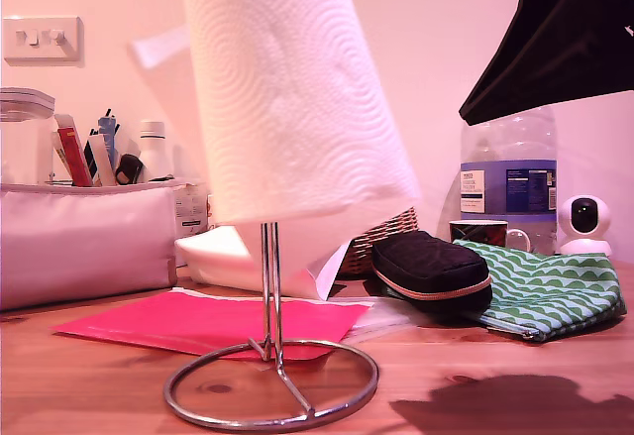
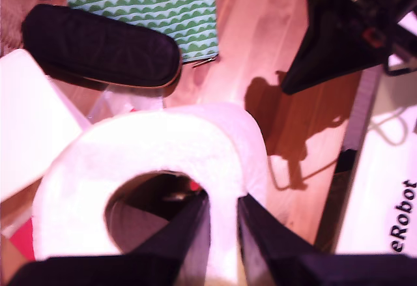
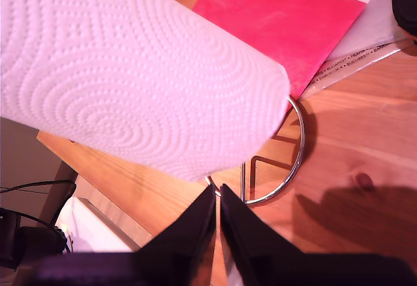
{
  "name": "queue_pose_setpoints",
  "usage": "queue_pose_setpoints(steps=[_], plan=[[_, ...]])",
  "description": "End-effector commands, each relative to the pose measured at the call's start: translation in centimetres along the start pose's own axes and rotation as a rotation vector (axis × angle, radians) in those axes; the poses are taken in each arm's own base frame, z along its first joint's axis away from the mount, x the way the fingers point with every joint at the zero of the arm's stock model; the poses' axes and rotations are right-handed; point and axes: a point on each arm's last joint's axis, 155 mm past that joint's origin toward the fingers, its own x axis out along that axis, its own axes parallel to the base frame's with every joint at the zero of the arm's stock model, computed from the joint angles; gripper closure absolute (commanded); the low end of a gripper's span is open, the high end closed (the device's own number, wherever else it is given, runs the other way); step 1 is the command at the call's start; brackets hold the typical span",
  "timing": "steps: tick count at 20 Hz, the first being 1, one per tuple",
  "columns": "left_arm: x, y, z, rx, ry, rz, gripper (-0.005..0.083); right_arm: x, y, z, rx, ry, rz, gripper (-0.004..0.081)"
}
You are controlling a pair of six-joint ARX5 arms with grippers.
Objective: Insert the paper towel roll into the metallic stand.
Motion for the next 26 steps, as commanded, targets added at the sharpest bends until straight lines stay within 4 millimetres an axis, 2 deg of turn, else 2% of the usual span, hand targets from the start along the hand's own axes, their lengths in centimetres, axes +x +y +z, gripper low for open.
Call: queue_pose_setpoints(steps=[1,6,21,26], plan=[[0.0,-0.4,0.1,-0.005,-0.008,-0.013,0.0765,-0.2,0.4,0.5,-0.014,-0.013,0.005,0.0783],[0.0,-0.4,0.0,-0.004,-0.008,-0.013,0.0765,-0.2,0.4,0.5,-0.014,-0.013,0.006,0.0783],[3.6,0.6,-0.7,-0.035,0.088,-0.022,0.0772,-0.2,0.4,0.6,-0.016,-0.014,0.006,0.0783],[3.8,0.7,-0.7,-0.044,0.093,-0.022,0.0751,-0.2,0.4,0.5,-0.023,-0.014,0.005,0.0783]])
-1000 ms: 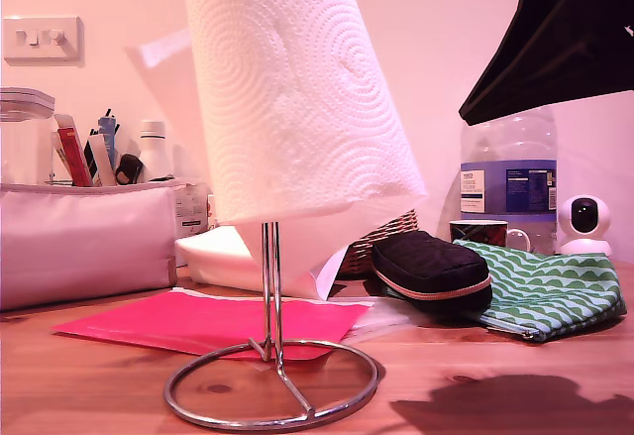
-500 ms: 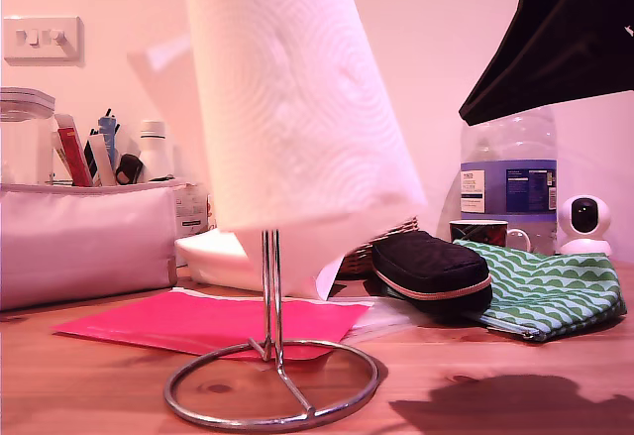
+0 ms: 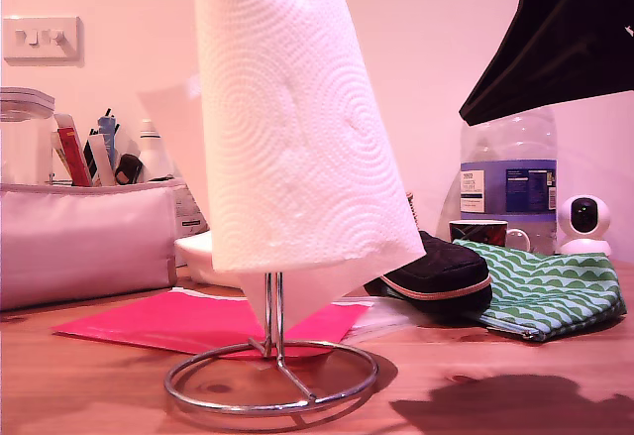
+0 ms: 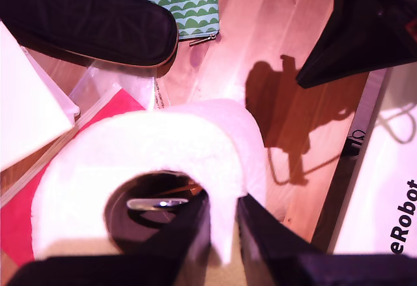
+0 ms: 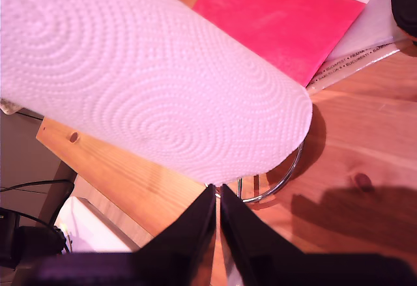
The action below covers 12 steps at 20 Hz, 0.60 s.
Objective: Insert the paper towel roll into the metallic stand.
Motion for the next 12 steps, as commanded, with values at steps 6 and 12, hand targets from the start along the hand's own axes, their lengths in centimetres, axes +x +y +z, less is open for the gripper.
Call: queue_pose_setpoints(steps=[6,12], plan=[[0.45,-0.09,-0.13,-0.007,0.008,-0.004,0.0548,-0.17,0.39,0.57,-0.020,-0.015,0.006,0.0783],[0.32,-0.11,-0.11,-0.006,0.005,-0.003,0.0519,-0.17,0.38,0.58,-0.028,-0.015,0.005,0.0783]])
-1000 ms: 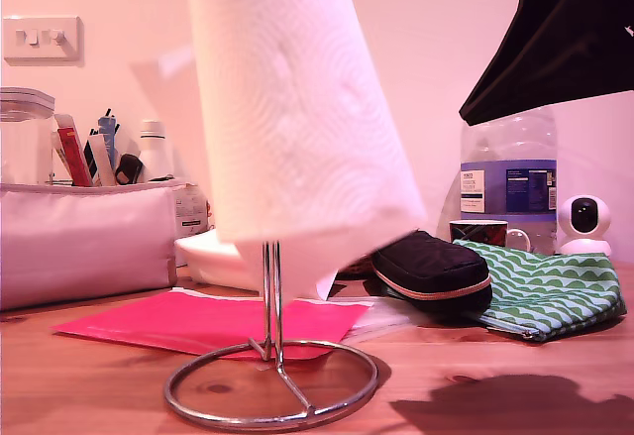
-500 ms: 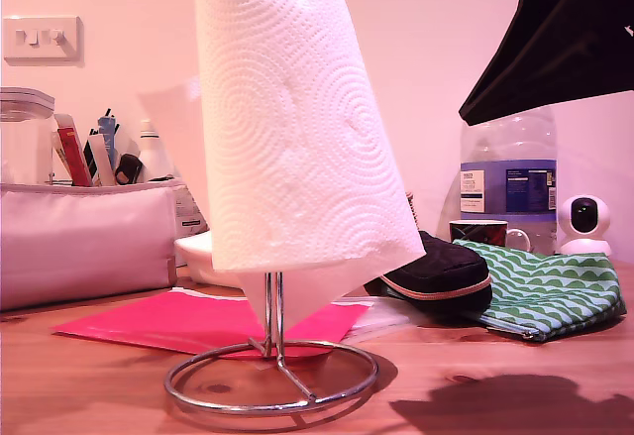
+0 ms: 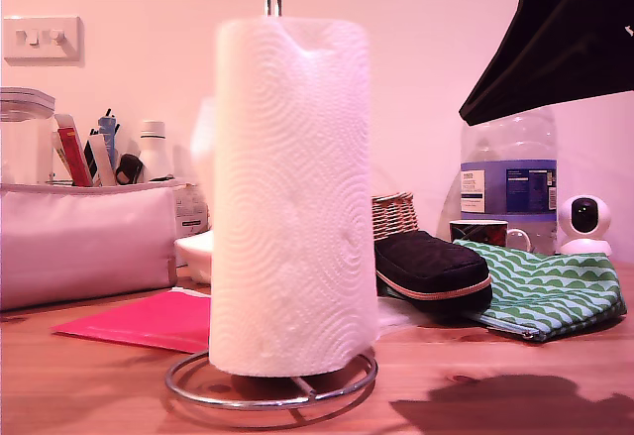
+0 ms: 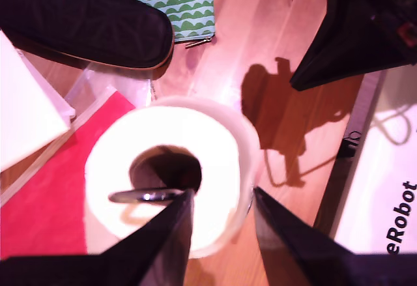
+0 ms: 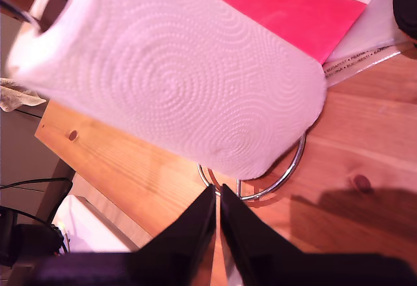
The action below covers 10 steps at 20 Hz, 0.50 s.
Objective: Insert the paper towel roll into the metallic stand.
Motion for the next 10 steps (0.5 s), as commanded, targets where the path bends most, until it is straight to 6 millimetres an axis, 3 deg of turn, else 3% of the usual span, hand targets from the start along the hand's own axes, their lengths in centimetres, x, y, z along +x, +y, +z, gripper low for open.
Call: queue_pose_setpoints(steps=[1,4,7,10], plan=[[0.1,0.0,-0.2,-0.005,0.002,0.003,0.0523,-0.2,0.4,0.6,-0.015,-0.016,0.005,0.0783],[-1.0,-0.2,-0.1,0.001,-0.024,0.011,0.0580,-0.2,0.1,0.8,-0.018,-0.026,-0.010,0.0783],[-2.6,-0.5,0.0,0.008,-0.062,0.024,0.0784,-0.2,0.3,1.2,-0.026,-0.043,-0.001,0.0783],[-4.5,-0.9,0.1,-0.013,-0.111,0.036,0.0796,-0.2,0.0,1.4,-0.021,-0.051,-0.019,0.0782]])
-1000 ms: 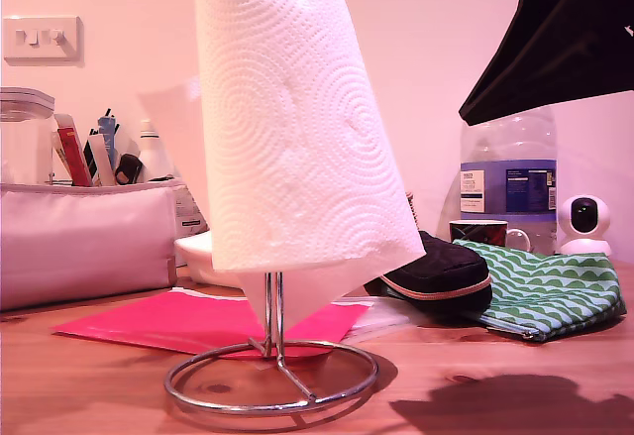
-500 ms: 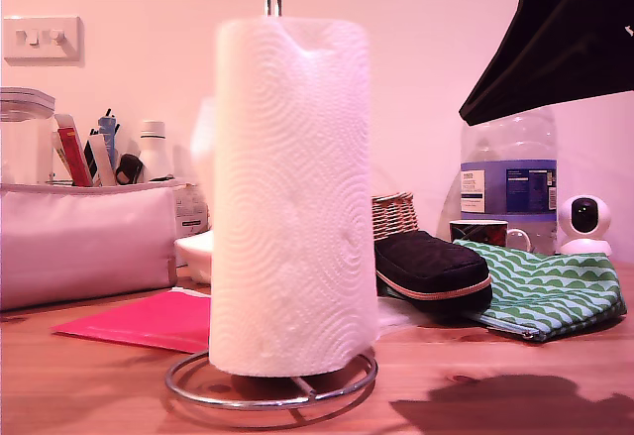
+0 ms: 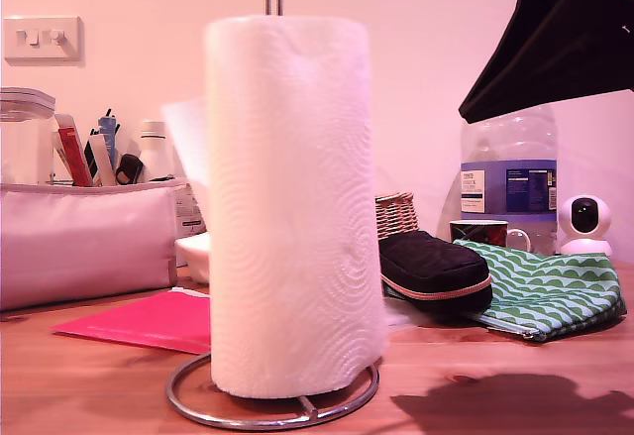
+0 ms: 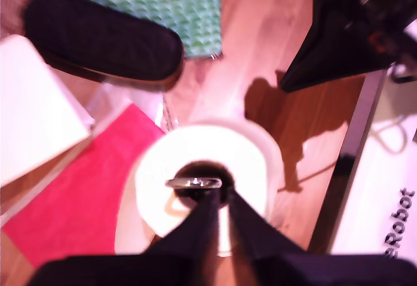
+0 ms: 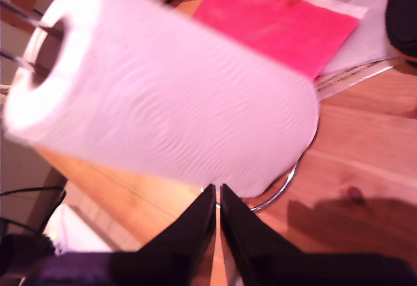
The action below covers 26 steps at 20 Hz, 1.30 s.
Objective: Insert the paper towel roll into the metallic stand.
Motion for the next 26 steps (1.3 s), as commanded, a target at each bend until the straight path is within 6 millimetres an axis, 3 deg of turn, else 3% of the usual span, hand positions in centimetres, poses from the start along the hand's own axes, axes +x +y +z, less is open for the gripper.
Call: queue_pose_setpoints(steps=[1,5,9,12,16,23,26], plan=[[-1.2,-0.5,0.0,-0.006,-0.033,-0.004,0.0796,-0.2,0.4,0.6,-0.011,-0.016,0.006,0.0782],[-2.8,-1.2,0.3,-0.036,-0.083,-0.028,0.0796,-0.2,0.4,0.6,-0.018,-0.015,0.005,0.0782],[-4.2,-1.1,0.4,-0.007,-0.125,-0.003,0.0796,-0.7,-0.8,1.9,-0.220,-0.079,-0.084,0.0782],[-5.6,-0.4,1.4,0.008,-0.192,0.053,0.0796,-2.4,-1.3,3.5,-0.336,-0.165,-0.167,0.0783],[-7.1,0.0,1.9,0.024,-0.282,0.107,0.0796,-5.5,-0.1,5.4,-0.425,-0.299,-0.193,0.0783],[-5.1,0.5,-0.5,-0.008,-0.480,0.192,0.0796,-11.3,2.2,7.8,-0.563,-0.556,-0.231,0.0783],[-5.0,1.1,-1.7,-0.041,-0.577,0.251,0.0796,-12.3,1.2,7.6,-0.551,-0.615,-0.279,0.0782]])
